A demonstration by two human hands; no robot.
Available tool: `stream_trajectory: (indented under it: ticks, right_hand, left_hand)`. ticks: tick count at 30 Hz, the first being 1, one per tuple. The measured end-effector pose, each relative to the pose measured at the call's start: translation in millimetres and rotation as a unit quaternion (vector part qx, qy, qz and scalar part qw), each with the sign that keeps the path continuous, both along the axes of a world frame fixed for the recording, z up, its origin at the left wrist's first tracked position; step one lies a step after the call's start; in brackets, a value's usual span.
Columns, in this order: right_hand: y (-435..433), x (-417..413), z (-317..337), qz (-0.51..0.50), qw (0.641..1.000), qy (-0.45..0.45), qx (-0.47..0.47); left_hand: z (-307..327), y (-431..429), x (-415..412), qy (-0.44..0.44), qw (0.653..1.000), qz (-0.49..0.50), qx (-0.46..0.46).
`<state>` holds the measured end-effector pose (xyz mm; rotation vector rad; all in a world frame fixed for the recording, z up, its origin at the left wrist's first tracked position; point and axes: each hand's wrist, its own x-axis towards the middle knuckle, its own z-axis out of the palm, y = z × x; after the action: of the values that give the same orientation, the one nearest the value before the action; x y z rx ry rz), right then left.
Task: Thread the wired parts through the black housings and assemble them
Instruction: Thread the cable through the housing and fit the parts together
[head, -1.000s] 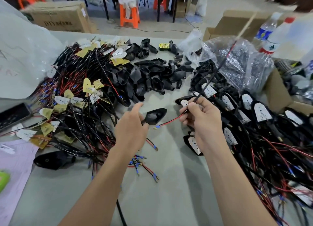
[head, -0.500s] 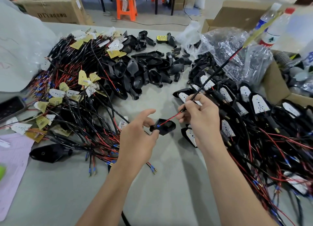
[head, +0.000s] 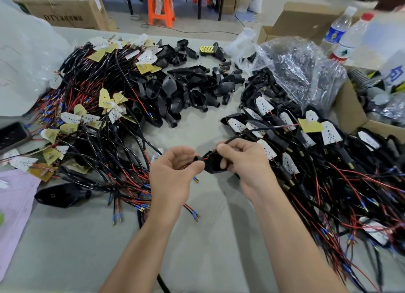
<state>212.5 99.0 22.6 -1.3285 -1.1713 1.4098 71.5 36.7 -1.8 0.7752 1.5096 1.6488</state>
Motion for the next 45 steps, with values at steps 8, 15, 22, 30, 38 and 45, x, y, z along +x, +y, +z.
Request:
stream_trajectory:
  ticks: [8,15,22,30,38,45]
  right_hand:
    - [-3.9,-4.0,-3.2,0.072,0.996,-0.044,0.044]
    - [-5.4,10.9,1.2,0.209,0.974,0.091,-0.005]
    - [-5.1,8.9,-0.2,0.04,0.95,0.3,-0.082]
    - [-8.4,9.5,2.2,-0.034,0.967,0.225,-0.113]
    - [-9.3,-5.0,11.4,-0.154,0.873,0.37,-0.276]
    - [-12.1,-15.2,2.9,-0.185,0.913,0.305,-0.199]
  left_hand:
    - [-7.0,-6.1,-8.3,-0.148,0.988,-0.03,0.018]
    - [-7.7,-5.6,-13.2,-0.172,0.985,-0.005,0.018]
    - [-2.3,-5.5,-29.4,-0.177,0.982,0.046,0.05]
    - [-6.8,-3.2,-66.5,-0.183,0.972,0.133,0.063]
    - [-13.3,-2.7,-69.9,-0.156,0.971,0.165,0.069]
    - [-18.1,-3.1,-85.7,-0.168,0.957,0.221,0.085]
